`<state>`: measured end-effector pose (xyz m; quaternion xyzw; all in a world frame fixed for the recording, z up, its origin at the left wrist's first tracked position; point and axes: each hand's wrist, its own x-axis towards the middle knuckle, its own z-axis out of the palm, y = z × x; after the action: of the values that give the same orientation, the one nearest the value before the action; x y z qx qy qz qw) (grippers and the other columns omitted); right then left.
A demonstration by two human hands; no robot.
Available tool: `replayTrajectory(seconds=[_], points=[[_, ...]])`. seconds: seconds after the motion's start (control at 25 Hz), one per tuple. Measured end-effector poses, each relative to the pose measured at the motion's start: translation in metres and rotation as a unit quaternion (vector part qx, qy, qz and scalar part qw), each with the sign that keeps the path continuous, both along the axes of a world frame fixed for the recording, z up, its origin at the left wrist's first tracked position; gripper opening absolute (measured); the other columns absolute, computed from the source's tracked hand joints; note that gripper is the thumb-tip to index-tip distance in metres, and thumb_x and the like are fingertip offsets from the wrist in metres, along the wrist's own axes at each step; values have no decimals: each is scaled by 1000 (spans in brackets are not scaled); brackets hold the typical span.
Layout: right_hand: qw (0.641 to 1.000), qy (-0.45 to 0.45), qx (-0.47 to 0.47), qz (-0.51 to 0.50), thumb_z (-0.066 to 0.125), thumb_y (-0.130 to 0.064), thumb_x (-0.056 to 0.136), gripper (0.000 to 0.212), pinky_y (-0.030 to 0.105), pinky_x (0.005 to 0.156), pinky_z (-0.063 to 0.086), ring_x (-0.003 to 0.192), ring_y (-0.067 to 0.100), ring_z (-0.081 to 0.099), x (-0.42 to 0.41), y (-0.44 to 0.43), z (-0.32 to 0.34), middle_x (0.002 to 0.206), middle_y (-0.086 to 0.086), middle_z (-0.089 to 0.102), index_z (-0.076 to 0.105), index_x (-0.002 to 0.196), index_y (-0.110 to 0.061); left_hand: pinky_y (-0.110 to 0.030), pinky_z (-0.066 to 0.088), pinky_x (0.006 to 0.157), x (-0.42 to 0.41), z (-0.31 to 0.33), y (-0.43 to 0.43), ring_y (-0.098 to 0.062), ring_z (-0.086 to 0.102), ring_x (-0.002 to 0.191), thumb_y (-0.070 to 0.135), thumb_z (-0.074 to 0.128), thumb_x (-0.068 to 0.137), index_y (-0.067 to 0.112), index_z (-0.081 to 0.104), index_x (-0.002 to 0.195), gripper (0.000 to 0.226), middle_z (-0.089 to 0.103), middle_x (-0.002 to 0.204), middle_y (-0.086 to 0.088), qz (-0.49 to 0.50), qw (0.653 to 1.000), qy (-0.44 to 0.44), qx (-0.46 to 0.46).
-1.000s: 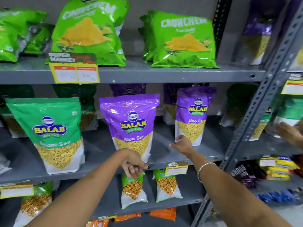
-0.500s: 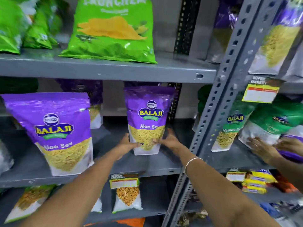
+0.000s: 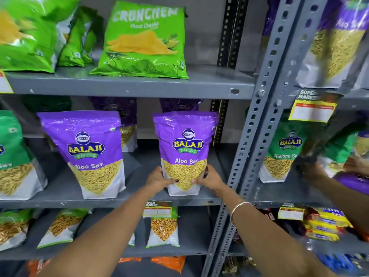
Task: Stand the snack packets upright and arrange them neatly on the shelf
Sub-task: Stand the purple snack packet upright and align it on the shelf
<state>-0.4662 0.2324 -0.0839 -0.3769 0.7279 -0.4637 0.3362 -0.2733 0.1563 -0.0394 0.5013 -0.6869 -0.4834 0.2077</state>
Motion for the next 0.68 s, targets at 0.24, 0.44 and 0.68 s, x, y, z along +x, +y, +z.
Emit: replayTrajectory(seconds=[0.24,0.44,0.68], points=[[998,25,46,-27,83,-12,65,74,35,99,44,113,23,52,36,37,48,119,10,56,42,125,-1,-37,47,93,8,3,12,-29,58,115,15,76,73,8,49,103,41,62,123,-13,-11,999,-40,-9],[998,34,33,-43,80,-10,69,68,28,90,42,107,19,49,42,38,47,125,16,57,43,124,2,-38,45,96,7,5,13,-29,56,118,16,73,76,2,50,118,50,60,128,-14,-15,998,-51,-25],[998,33,22,-58,80,-9,68,65,38,100,45,121,30,53,43,33,45,128,18,58,44,121,2,-37,45,95,4,5,12,-29,55,119,14,71,77,1,51,120,49,60,129,-15,-12,998,-55,-35]])
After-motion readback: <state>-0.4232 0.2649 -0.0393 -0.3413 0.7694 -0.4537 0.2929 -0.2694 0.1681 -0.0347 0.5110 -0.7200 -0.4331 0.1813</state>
